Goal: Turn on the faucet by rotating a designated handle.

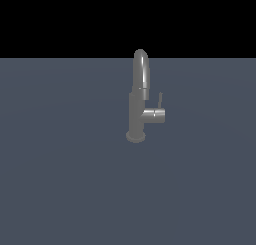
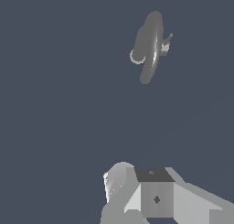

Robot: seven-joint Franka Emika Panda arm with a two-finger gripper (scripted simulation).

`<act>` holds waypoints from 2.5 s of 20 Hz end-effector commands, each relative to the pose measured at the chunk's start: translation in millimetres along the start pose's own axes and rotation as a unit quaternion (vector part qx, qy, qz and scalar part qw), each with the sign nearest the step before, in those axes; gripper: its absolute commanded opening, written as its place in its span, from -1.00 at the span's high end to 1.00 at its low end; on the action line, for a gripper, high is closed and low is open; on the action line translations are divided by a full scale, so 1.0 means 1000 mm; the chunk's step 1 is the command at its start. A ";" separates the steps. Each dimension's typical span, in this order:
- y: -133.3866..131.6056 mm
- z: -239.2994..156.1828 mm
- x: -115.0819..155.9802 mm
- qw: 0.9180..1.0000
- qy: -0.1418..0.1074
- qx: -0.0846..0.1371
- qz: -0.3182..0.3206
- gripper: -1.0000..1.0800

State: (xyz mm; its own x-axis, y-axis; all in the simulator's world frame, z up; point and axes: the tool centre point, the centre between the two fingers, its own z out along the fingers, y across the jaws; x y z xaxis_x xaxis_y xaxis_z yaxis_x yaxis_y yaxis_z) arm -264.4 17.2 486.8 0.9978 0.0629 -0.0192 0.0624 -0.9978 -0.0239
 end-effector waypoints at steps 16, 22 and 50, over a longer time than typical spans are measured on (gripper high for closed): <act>0.003 0.001 0.031 0.998 -0.033 0.035 0.037 1.00; 0.008 0.004 0.062 0.993 -0.066 0.070 0.074 1.00; 0.066 0.066 0.214 0.894 -0.245 0.262 0.269 1.00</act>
State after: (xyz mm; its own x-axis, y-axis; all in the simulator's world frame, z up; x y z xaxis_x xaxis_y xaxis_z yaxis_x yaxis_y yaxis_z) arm -55.9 -30.0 420.5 0.7643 -0.2881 -0.5769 -0.5448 -0.7671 -0.3388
